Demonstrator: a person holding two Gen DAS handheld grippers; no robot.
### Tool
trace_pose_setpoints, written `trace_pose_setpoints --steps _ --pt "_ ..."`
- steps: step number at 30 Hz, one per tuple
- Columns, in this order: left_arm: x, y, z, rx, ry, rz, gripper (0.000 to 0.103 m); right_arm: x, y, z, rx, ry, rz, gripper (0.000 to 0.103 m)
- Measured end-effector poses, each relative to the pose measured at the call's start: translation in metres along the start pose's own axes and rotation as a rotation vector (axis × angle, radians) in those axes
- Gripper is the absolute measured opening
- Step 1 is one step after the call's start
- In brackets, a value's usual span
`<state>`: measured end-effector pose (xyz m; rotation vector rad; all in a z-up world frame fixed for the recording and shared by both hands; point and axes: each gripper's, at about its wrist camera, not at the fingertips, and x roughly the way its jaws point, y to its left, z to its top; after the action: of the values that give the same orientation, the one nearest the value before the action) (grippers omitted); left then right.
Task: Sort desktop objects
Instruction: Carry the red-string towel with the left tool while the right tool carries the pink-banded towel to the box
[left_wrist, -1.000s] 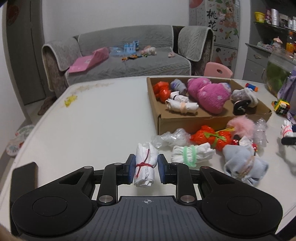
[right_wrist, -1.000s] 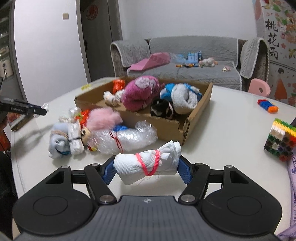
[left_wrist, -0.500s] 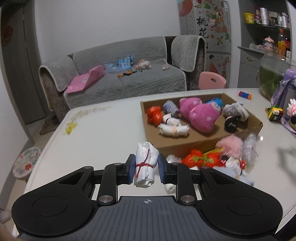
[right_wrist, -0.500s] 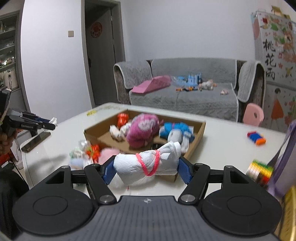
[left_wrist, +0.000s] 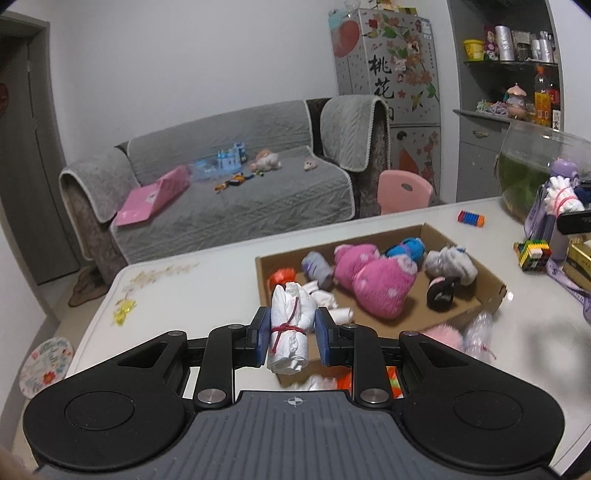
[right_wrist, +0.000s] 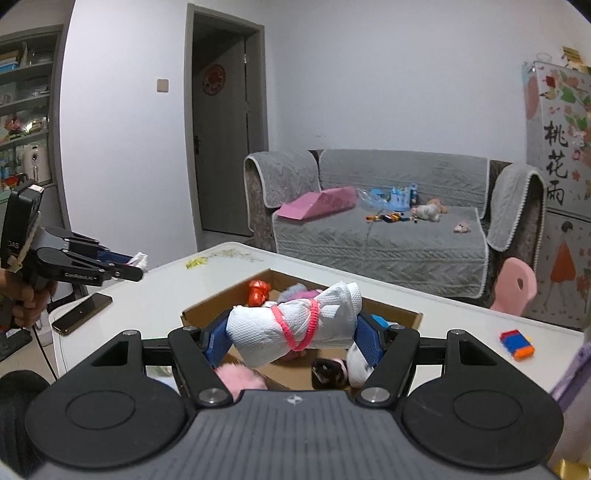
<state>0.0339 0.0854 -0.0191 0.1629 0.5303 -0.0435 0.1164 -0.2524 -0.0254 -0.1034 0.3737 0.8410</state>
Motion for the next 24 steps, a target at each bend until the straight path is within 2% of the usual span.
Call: trace_pose_setpoints --steps 9,14,24 --pt "0.027 -0.018 0.016 0.046 -0.009 -0.024 0.032 0.024 0.015 0.010 -0.033 0.003 0.048 0.064" --pt "0.045 -0.026 0.016 0.060 0.002 -0.040 0.032 0.038 0.024 0.015 -0.054 0.009 0.080 0.064" --pt "0.082 -0.033 0.011 0.067 0.039 -0.090 0.032 0.064 0.018 0.006 -0.037 0.054 0.114 0.064"
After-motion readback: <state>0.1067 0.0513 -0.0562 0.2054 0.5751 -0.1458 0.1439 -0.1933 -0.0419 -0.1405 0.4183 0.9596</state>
